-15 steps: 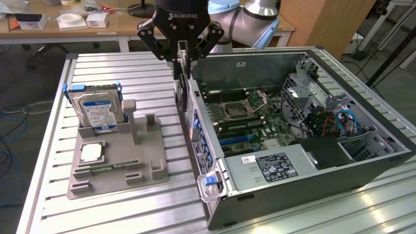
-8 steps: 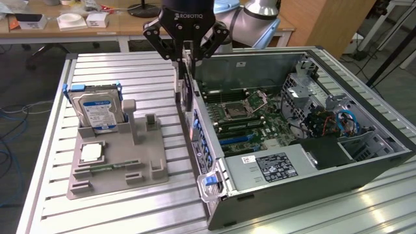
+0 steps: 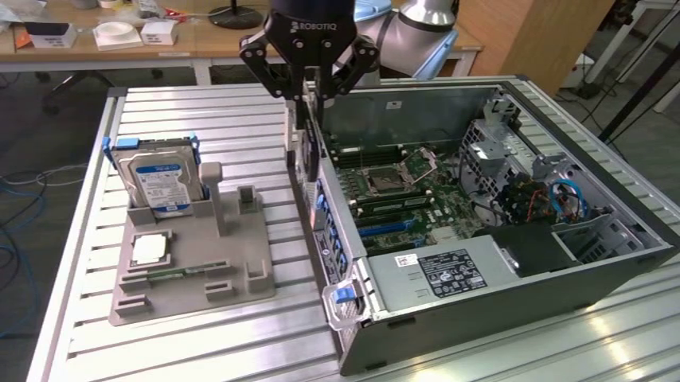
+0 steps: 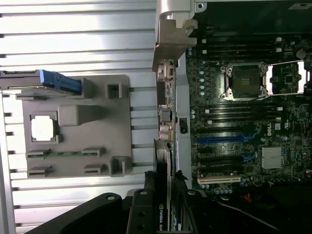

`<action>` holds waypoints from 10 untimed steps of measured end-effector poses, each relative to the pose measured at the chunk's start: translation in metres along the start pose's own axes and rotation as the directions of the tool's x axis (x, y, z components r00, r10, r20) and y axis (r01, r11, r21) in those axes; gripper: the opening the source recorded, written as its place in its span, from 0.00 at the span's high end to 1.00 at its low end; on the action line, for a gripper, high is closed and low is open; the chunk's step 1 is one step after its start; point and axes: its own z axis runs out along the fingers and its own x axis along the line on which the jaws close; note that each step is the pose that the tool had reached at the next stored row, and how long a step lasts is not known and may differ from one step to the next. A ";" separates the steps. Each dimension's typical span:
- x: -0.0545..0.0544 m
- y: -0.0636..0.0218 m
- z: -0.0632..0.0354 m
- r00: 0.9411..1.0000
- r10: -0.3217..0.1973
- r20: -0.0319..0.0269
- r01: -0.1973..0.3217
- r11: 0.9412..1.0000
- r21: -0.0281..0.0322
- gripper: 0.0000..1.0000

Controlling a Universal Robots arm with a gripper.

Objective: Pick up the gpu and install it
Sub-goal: 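Pick up the gpu and move the gpu toward the slot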

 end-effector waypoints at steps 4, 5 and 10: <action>-0.002 0.0001 0.0001 1.000 0.000 0.000 0.000 1.000 0.000 0.74; -0.002 0.0002 0.0001 1.000 0.000 0.000 0.000 1.000 0.000 0.74; -0.004 0.0003 0.0002 1.000 0.000 0.000 0.000 1.000 0.000 0.74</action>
